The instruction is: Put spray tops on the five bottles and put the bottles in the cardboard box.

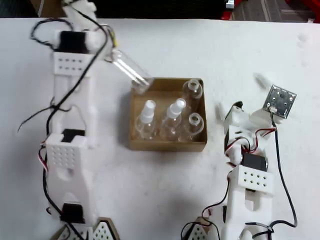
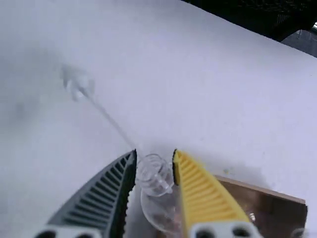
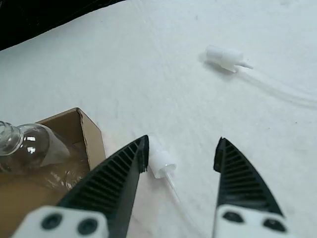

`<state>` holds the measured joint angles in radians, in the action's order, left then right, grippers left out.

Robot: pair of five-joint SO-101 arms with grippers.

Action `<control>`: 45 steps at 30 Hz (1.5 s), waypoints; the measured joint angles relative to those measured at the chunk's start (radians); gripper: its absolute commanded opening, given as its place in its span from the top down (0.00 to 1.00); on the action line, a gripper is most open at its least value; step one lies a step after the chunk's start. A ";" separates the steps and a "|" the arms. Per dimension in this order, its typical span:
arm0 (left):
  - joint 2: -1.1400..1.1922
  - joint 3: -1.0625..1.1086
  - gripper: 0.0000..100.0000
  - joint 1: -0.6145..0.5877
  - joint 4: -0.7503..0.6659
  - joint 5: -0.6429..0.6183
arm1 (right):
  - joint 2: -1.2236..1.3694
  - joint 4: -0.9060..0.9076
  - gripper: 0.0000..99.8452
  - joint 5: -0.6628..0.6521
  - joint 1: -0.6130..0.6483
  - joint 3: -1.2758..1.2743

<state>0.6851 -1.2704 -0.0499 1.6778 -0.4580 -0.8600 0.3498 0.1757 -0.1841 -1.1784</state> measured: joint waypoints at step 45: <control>-0.810 0.979 0.95 -0.080 0.031 0.724 | -0.005 -0.012 0.81 0.000 0.014 -0.032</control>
<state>-0.1250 -0.2915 -0.1297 1.7085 0.2662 -0.8646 0.3376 0.1757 -0.1703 -1.2106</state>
